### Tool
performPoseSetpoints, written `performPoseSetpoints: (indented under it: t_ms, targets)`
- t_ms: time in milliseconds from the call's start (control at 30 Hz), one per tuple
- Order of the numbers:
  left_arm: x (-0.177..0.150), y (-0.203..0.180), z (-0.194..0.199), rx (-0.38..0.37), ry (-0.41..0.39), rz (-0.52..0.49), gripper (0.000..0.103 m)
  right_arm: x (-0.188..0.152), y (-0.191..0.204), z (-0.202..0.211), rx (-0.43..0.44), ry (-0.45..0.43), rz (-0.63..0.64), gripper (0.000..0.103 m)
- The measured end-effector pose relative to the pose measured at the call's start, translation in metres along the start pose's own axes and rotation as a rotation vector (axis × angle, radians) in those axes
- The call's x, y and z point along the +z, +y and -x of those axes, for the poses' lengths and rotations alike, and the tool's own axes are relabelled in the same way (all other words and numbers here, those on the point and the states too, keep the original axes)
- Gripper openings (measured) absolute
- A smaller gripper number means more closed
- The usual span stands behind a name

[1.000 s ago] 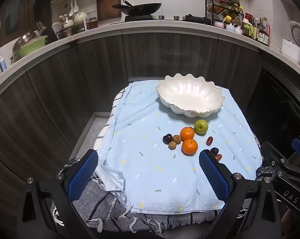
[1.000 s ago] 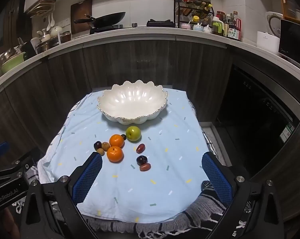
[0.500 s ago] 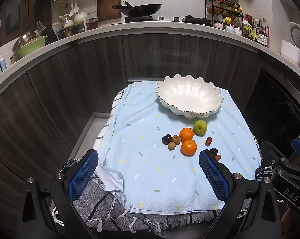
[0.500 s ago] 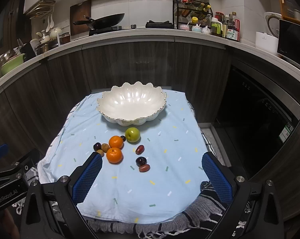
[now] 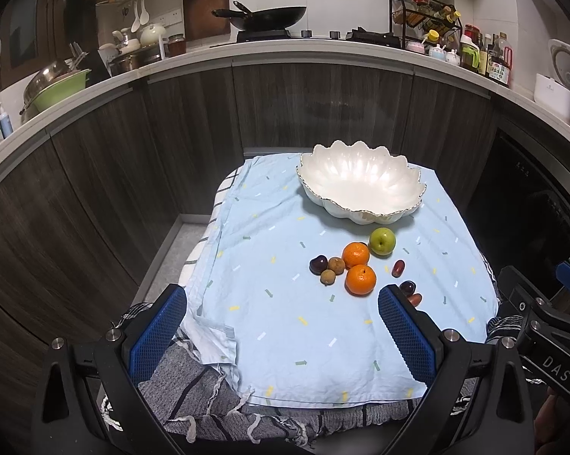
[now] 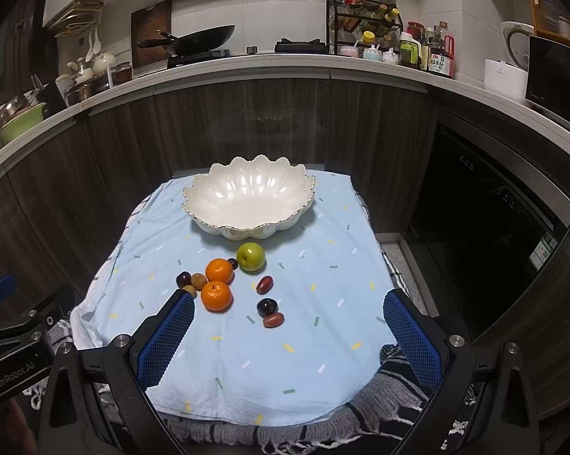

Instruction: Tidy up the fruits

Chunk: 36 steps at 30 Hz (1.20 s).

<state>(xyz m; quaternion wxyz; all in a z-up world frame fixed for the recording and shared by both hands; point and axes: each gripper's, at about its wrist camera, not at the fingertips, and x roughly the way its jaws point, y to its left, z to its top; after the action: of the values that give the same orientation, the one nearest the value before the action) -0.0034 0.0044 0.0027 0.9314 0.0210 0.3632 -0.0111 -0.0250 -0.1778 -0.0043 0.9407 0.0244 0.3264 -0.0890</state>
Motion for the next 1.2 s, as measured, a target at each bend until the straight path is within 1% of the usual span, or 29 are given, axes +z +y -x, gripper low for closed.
performPoseSetpoints:
  t_ms: [1200]
  targets:
    - [-0.0007,0.0,-0.0018,0.005,-0.003,-0.007,0.103,-0.0021,-0.0006,-0.0058,-0.008,0.006,-0.009,0.101]
